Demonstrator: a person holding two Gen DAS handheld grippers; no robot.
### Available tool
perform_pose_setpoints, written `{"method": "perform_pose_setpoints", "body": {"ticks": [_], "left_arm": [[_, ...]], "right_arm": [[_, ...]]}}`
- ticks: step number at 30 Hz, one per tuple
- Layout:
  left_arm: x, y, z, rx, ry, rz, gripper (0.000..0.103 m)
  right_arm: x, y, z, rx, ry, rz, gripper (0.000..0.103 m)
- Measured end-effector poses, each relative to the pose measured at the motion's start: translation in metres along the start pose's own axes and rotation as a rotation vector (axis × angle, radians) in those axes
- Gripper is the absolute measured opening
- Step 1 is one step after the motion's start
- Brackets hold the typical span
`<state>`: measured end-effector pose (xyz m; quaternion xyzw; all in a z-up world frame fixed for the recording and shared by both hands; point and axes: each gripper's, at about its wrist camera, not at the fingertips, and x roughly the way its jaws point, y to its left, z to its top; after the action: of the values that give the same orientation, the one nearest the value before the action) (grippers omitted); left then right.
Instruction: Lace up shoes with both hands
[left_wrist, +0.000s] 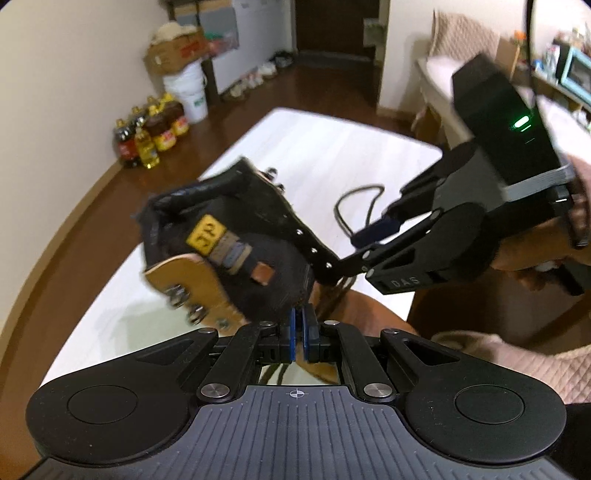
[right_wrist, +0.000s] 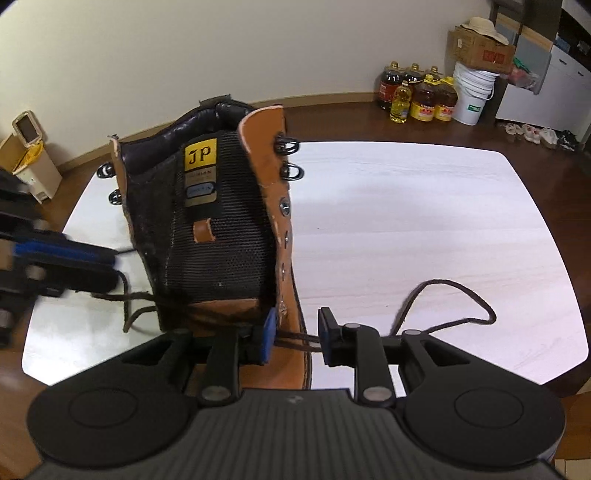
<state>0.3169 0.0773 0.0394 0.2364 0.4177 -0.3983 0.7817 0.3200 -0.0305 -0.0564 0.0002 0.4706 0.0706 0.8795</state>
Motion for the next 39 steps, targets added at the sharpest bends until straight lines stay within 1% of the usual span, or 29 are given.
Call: {"method": "perform_pose_setpoints", "body": {"ticks": [1, 2, 4, 6, 12, 15, 22, 26, 29, 31, 34, 36, 39], "left_arm": [[0.004, -0.001, 0.002, -0.001, 0.008, -0.001, 0.003], [0.017, -0.004, 0.008, 0.002, 0.042, -0.007, 0.003], [0.026, -0.006, 0.012, 0.008, 0.067, -0.006, 0.003], [0.041, -0.008, 0.017, -0.002, 0.115, -0.026, 0.003], [0.063, -0.012, 0.021, -0.003, 0.182, -0.033, 0.003], [0.068, -0.014, 0.022, -0.010, 0.199, -0.038, 0.004], [0.071, -0.016, 0.022, -0.012, 0.203, -0.030, 0.004], [0.070, -0.015, 0.021, -0.044, 0.210, -0.032, 0.004], [0.070, -0.011, 0.023, -0.068, 0.217, -0.051, 0.004], [0.069, -0.009, 0.023, -0.060, 0.216, -0.056, 0.004], [0.070, -0.011, 0.025, -0.030, 0.215, -0.052, 0.004], [0.070, -0.012, 0.025, -0.023, 0.217, -0.050, 0.004], [0.069, -0.013, 0.024, -0.033, 0.216, -0.050, 0.004]], "right_arm": [[0.001, -0.002, 0.000, -0.001, 0.000, 0.008, 0.031], [0.001, -0.006, 0.000, 0.001, -0.002, 0.020, 0.032], [0.001, -0.015, -0.001, 0.008, -0.006, 0.051, 0.032], [0.004, -0.021, 0.000, 0.011, -0.008, 0.082, 0.033], [0.003, -0.031, -0.005, 0.013, -0.014, 0.136, 0.035], [0.003, -0.037, -0.007, 0.019, -0.014, 0.161, 0.035], [0.002, -0.045, -0.008, 0.032, -0.005, 0.196, 0.035], [-0.001, -0.048, -0.006, 0.023, 0.003, 0.236, 0.034], [-0.007, -0.052, -0.002, -0.011, 0.003, 0.275, 0.026], [-0.011, -0.057, 0.000, -0.070, -0.008, 0.280, 0.026], [-0.011, -0.055, 0.003, -0.223, -0.013, 0.260, 0.026], [-0.009, -0.042, 0.002, -0.445, -0.027, 0.246, 0.025], [-0.005, -0.021, -0.004, -0.731, -0.031, 0.254, 0.023]]}}
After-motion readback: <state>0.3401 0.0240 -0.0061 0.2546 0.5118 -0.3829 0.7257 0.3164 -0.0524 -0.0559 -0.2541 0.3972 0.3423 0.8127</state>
